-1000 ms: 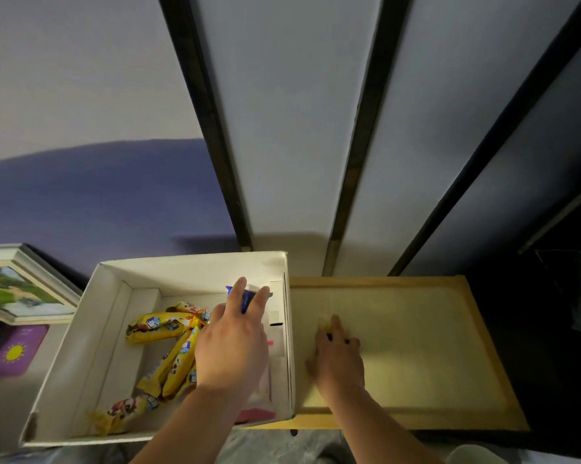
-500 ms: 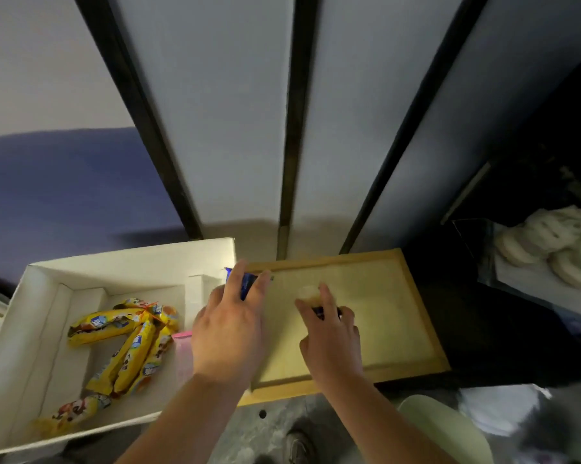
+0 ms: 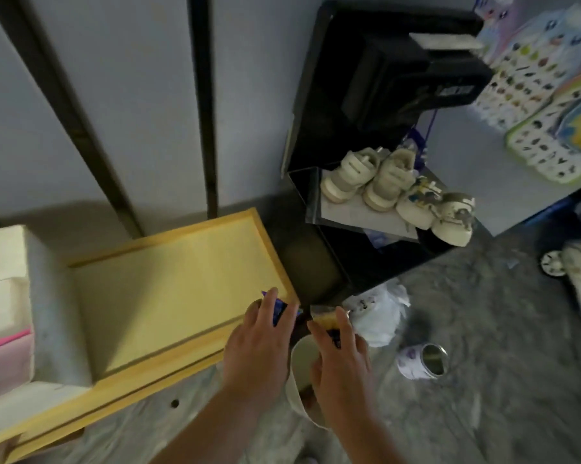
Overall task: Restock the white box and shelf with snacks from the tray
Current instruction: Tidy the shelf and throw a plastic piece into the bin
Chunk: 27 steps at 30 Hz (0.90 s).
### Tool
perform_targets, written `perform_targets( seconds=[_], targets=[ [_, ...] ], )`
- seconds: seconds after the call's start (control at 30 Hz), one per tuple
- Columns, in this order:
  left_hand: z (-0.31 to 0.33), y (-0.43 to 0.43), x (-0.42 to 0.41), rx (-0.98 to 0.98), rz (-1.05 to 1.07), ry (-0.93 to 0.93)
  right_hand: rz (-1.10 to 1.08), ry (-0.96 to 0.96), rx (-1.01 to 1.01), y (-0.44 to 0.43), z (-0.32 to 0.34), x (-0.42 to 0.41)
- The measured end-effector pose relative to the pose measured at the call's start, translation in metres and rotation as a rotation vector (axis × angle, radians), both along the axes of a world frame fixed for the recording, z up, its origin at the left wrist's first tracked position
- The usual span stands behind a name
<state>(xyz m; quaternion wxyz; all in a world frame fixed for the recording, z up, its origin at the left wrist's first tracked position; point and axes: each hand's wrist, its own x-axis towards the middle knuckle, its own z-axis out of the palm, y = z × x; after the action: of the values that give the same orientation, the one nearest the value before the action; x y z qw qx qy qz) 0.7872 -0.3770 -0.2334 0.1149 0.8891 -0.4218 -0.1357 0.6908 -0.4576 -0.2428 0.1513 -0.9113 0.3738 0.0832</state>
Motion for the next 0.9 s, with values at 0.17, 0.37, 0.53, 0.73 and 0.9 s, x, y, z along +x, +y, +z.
perform_targets(
  seconds=[0.17, 0.37, 0.53, 0.73, 0.9],
  targets=[
    [-0.04, -0.053, -0.058, 0.052, -0.024, 0.075, -0.052, 0.091, 0.104, -0.051, -0.026, -0.065],
    [-0.082, -0.099, -0.117, 0.124, -0.018, 0.167, -0.002, 0.159, 0.175, -0.096, -0.068, -0.108],
    [-0.116, -0.126, -0.14, 0.155, 0.035, 0.18, -0.009, 0.107, 0.237, -0.117, -0.106, -0.122],
    [-0.154, -0.147, -0.151, 0.157, 0.086, 0.202, -0.056, 0.026, 0.229, -0.134, -0.14, -0.129],
    [-0.166, -0.148, -0.154, 0.154, 0.127, 0.207, -0.064, -0.031, 0.173, -0.142, -0.147, -0.137]
  ],
)
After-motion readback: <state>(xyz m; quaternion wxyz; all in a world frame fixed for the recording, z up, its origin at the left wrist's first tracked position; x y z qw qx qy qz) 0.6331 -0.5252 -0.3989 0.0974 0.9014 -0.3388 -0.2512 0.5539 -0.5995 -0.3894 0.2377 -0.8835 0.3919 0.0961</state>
